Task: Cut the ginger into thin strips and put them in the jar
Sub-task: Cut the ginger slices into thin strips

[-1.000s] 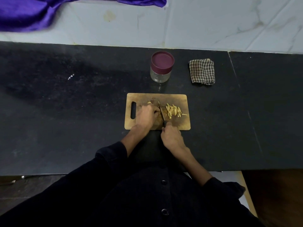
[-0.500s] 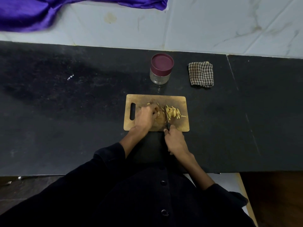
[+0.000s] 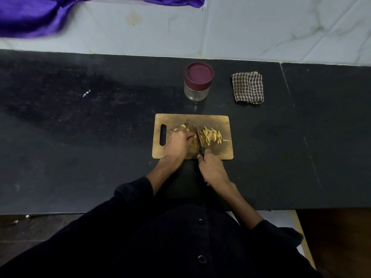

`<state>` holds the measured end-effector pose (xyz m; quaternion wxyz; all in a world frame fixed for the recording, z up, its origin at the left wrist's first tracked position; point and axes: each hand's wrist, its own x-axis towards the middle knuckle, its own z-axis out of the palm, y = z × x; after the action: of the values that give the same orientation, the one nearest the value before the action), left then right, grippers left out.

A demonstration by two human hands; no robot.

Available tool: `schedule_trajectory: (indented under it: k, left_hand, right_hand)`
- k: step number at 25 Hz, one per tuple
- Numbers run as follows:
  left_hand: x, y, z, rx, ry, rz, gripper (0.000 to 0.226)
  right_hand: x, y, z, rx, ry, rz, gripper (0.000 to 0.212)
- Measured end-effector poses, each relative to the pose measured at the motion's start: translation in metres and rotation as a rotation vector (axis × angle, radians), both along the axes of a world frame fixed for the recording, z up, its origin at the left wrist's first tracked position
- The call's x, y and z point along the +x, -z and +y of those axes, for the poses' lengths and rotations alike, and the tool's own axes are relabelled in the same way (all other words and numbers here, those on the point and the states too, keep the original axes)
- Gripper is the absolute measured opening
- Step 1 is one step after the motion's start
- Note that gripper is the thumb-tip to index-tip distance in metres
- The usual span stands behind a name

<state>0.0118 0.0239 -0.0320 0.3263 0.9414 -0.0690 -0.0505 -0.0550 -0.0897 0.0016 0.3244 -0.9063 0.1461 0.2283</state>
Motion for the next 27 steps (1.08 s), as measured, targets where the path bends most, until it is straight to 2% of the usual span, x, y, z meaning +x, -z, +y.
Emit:
schedule_trajectory:
  k: [18, 27]
  left_hand:
    - [0.002, 0.003, -0.002, 0.008, -0.010, -0.020, 0.017]
    - [0.001, 0.005, -0.002, -0.010, -0.022, -0.035, 0.015]
  right_hand:
    - [0.009, 0.006, 0.002, -0.019, -0.029, -0.015, 0.021]
    - [-0.003, 0.009, -0.002, -0.074, -0.077, 0.041, 0.021]
